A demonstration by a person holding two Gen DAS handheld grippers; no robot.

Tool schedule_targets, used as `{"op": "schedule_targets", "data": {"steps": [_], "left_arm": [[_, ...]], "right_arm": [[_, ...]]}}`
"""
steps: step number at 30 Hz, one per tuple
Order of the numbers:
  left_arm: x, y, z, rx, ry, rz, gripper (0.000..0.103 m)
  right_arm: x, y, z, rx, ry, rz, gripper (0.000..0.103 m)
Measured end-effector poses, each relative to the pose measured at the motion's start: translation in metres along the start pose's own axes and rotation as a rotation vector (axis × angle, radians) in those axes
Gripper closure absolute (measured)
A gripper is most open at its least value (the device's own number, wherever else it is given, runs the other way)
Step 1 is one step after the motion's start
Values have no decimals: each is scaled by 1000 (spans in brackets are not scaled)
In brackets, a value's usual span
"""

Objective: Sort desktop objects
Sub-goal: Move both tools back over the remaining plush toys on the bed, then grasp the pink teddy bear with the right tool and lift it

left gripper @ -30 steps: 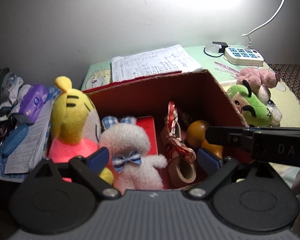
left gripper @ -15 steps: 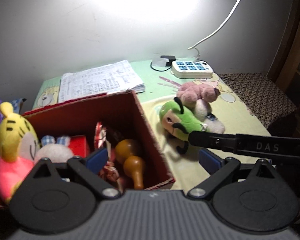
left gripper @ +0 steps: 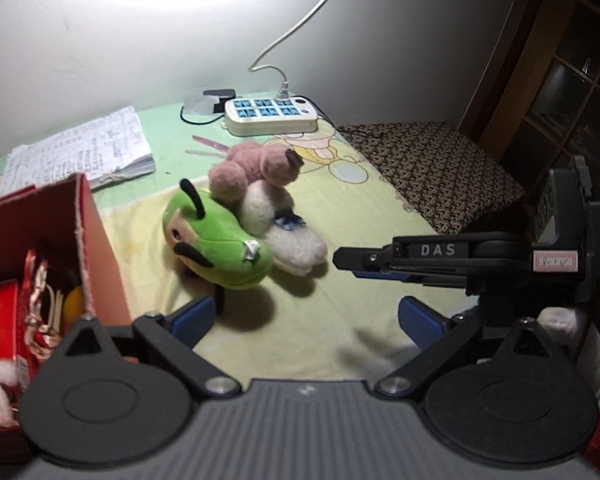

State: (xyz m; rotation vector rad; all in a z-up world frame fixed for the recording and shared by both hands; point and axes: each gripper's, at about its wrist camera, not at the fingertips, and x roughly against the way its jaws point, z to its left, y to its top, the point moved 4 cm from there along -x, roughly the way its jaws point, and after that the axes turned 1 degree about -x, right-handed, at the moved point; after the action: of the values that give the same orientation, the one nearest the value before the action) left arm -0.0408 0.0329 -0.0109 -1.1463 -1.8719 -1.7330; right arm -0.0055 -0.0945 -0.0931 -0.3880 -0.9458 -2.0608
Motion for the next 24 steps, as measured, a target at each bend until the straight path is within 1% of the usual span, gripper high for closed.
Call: {"op": "schedule_targets", "data": {"steps": [3,5,8,9,10,14,16,18,19,20,21,22,24], "left_arm": [[-18,2,-2,25,-20,29,5],[-24,5,-1,46,-30,36,5],[-32,8,3,81,-39,46,4],[-34,9,4,92,-38,50,4],[-37,10,5,99,-33,53,4],[-43,15,9,106,13,38,4],[-48,17,12,115,34,37,4],[-52,17,14,124,36,43,5],[-53,17,13,121,41,43,5],[-53,17,11,113,49,41,5],[-52,17,10,106,53,36,5],[-50,17,10,100,54,31,5],[-47,16,10,102,52,32,5]], "right_arm": [[-2,16,-9,35,-27,3,73],[-3,28,-10,62,-25,0,72],[-6,48,-8,69,-2,-19,66],[-11,60,-7,59,9,-29,64],[-16,70,-7,40,13,-37,60],[-44,106,-7,-77,64,-40,57],[-64,115,-3,-79,61,-13,55],[-84,117,4,-28,8,12,55],[-94,116,7,6,-36,31,55],[-103,115,8,27,-50,48,56],[-109,113,9,33,-42,66,70],[-112,110,12,43,-28,82,73],[-109,107,19,82,2,83,75]]}}
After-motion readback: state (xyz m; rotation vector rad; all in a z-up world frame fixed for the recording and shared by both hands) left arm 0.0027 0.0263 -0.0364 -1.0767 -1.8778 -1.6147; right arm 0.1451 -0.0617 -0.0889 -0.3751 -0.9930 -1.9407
